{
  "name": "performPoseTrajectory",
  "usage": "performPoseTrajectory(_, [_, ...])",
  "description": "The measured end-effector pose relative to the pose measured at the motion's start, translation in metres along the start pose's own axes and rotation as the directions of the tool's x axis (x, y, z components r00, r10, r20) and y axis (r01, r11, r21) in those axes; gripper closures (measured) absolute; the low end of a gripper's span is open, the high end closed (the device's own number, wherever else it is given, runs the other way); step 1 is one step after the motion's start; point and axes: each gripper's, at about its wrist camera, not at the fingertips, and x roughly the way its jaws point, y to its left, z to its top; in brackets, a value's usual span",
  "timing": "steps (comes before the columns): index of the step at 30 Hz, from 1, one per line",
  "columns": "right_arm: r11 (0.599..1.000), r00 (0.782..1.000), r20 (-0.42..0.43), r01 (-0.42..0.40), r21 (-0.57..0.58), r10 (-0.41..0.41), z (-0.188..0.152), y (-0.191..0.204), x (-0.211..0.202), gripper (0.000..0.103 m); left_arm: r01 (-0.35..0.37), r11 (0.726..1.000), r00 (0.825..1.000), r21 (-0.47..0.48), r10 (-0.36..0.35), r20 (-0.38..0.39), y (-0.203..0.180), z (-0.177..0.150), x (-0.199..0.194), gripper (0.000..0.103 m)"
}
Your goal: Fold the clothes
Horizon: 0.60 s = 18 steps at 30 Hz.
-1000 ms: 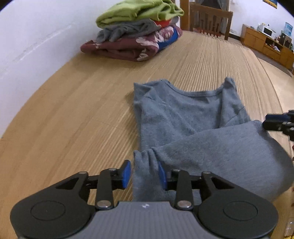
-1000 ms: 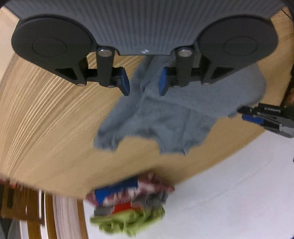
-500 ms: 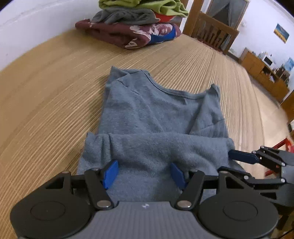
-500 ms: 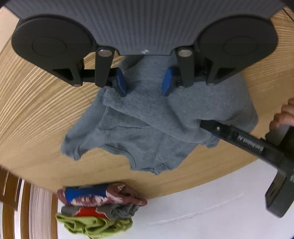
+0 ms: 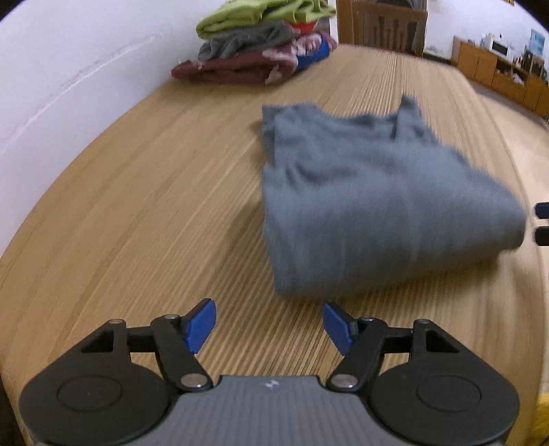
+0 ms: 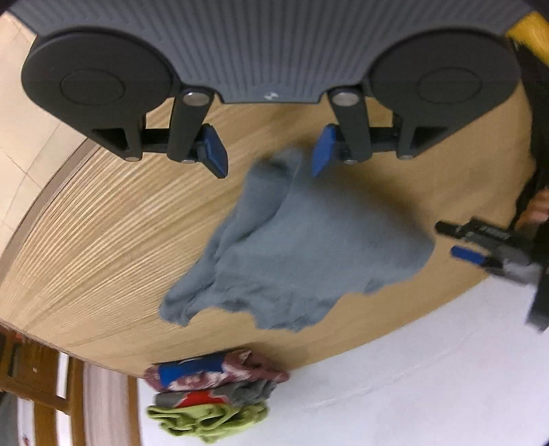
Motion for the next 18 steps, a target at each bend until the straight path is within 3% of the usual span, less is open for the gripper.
performPoseTrajectory(5, [0.996,0.998,0.034,0.047,-0.080,-0.044,-0.012,0.025,0.023,0.046,0.040,0.999,0.997,0.036,-0.042,0.064,-0.008,-0.003,0.017,0.032])
performPoseTrajectory(10, [0.993,0.996,0.065,0.062,-0.099,-0.056,-0.014,0.035,0.051,0.044,0.045,0.987,0.992,0.157,-0.062,0.106,-0.020,0.002,0.040,0.028])
performPoseTrajectory(12, [0.988,0.994,0.083,0.080,-0.134,-0.069,-0.015,0.040,0.058,0.043,0.065,0.982,0.990,0.176,-0.085,0.112,-0.022,0.006,0.043,0.037])
performPoseTrajectory(13, [0.986,0.993,0.095,0.085,-0.142,-0.072,-0.015,0.041,0.058,0.044,0.076,0.981,0.989,0.179,-0.097,0.111,-0.024,0.008,0.043,0.050])
performPoseTrajectory(14, [0.985,0.992,0.106,0.091,-0.150,-0.075,-0.016,0.041,0.058,0.047,0.087,0.980,0.988,0.180,-0.108,0.110,-0.026,0.010,0.042,0.055])
performPoseTrajectory(15, [0.989,0.993,0.104,0.065,-0.135,-0.051,-0.014,0.040,0.057,0.064,0.085,0.978,0.986,0.191,-0.109,0.122,-0.031,0.009,0.038,0.059])
performPoseTrajectory(18, [0.996,0.993,0.113,0.024,-0.086,-0.014,-0.007,0.034,0.033,0.075,0.108,0.977,0.980,0.186,-0.136,0.144,-0.037,0.003,0.016,0.066])
